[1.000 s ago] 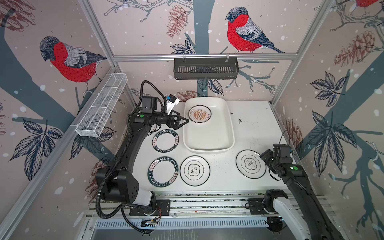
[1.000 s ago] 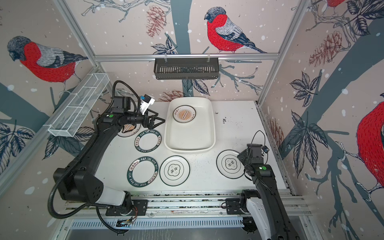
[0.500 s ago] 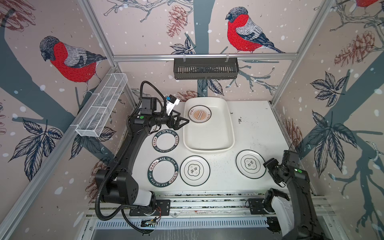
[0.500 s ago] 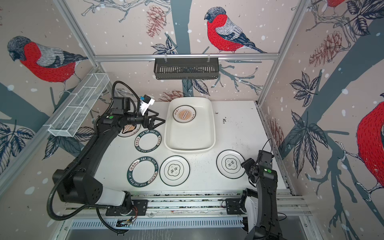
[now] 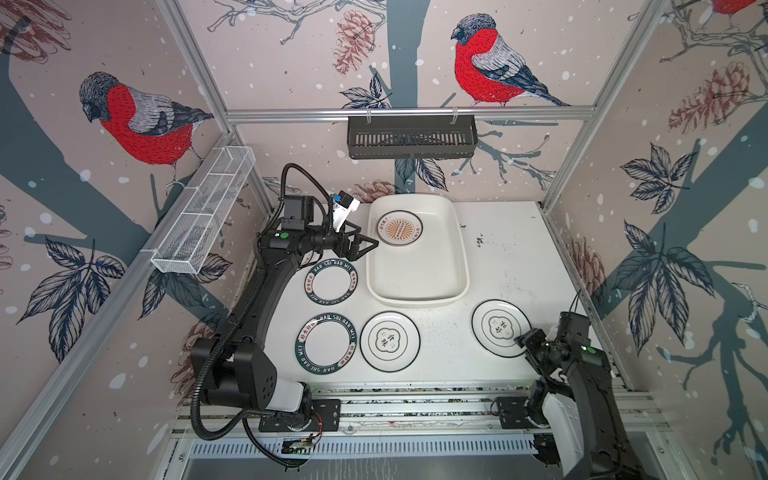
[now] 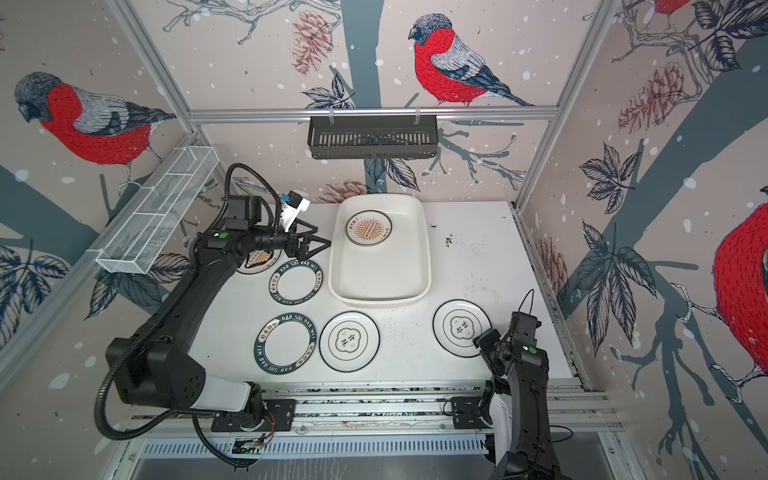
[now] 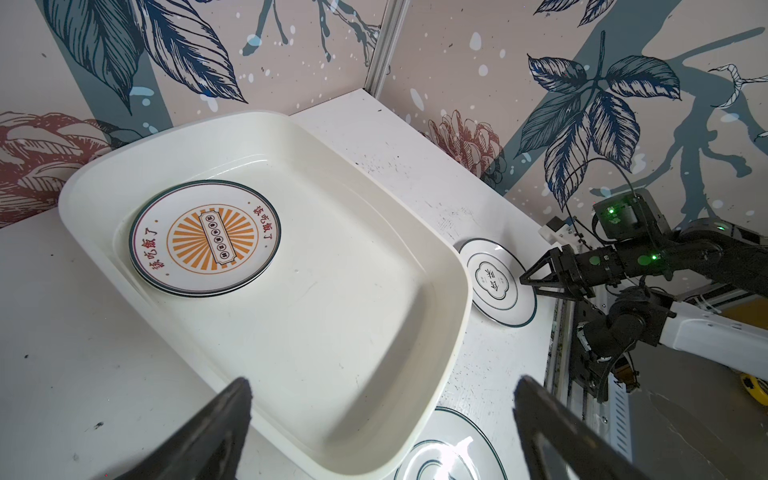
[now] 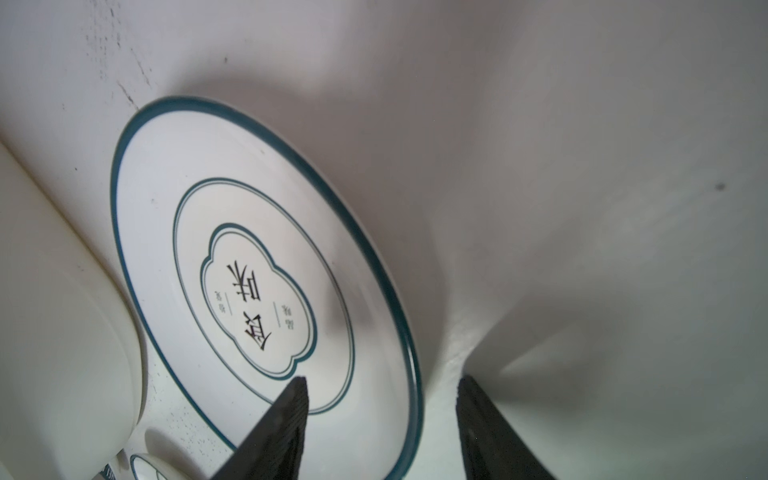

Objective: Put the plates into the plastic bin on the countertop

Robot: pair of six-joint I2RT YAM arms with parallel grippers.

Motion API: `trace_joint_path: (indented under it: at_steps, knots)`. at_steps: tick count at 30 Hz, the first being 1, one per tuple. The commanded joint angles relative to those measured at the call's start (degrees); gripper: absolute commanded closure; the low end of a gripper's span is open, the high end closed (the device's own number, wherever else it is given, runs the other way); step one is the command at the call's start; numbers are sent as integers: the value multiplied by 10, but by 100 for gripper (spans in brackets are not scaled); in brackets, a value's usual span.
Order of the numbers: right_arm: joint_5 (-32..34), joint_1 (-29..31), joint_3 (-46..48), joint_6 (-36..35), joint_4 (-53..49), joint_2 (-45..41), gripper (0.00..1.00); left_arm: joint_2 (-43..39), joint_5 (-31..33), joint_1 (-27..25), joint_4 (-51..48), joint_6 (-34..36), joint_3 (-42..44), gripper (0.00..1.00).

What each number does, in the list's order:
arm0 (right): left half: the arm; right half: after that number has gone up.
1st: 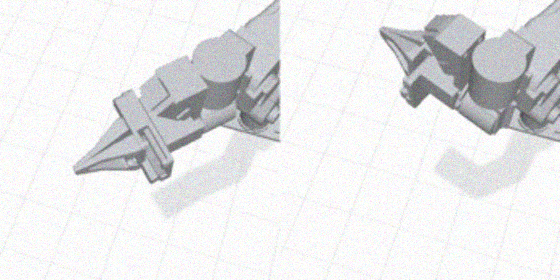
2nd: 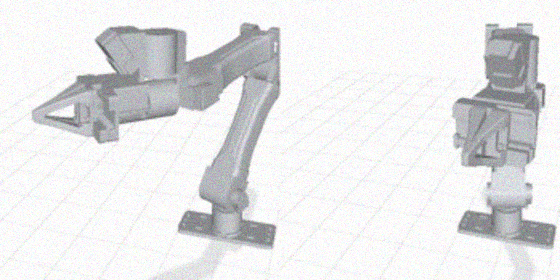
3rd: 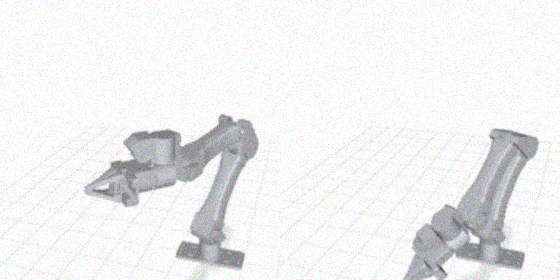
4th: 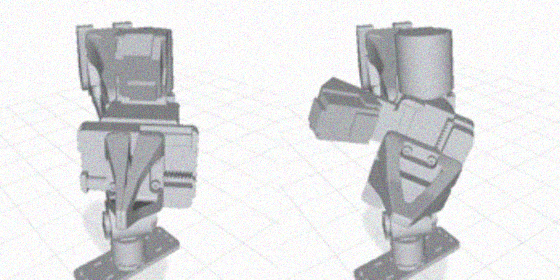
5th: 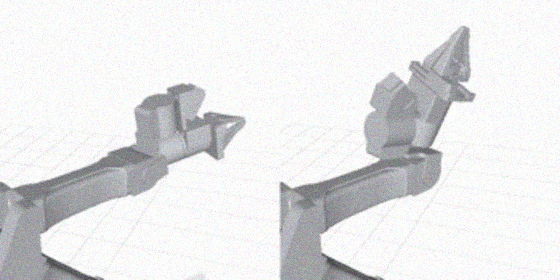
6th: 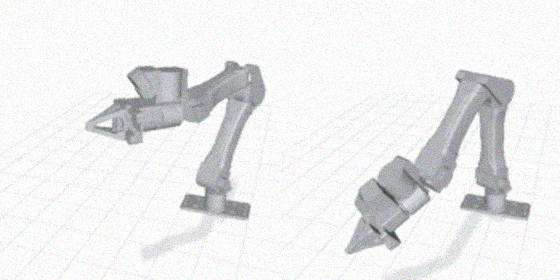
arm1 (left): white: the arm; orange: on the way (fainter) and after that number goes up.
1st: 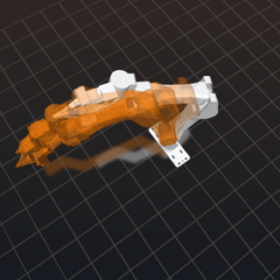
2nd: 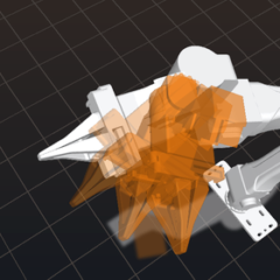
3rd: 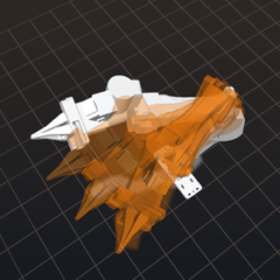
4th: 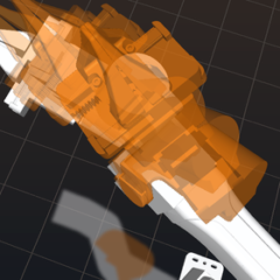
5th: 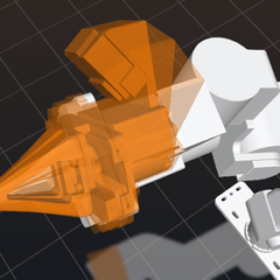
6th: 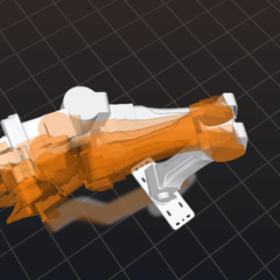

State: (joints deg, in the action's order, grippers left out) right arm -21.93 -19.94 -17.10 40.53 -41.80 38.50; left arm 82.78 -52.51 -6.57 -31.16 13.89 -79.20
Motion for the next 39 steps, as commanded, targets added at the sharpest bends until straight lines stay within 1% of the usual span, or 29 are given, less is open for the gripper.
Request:
trace_joint_path:
  at_steps: [1,9,15,23,31,39]
  knots:
    - [-41,0,17,16,28,-11,44,3,-14,0,15,3,0,2]
    - [-85,0,67,52,75,-53,54,8,-13,0,20,0,2,2]
    - [-96,0,98,69,100,-70,56,12,-14,-1,30,-8,9,3]
    - [-110,0,128,94,141,-74,62,10,-14,-1,33,-10,11,2]
    - [-108,1,139,97,162,-65,63,10,-14,-2,33,-11,12,2]
    - [-113,4,136,86,199,-11,63,10,-14,-4,34,-12,12,2]
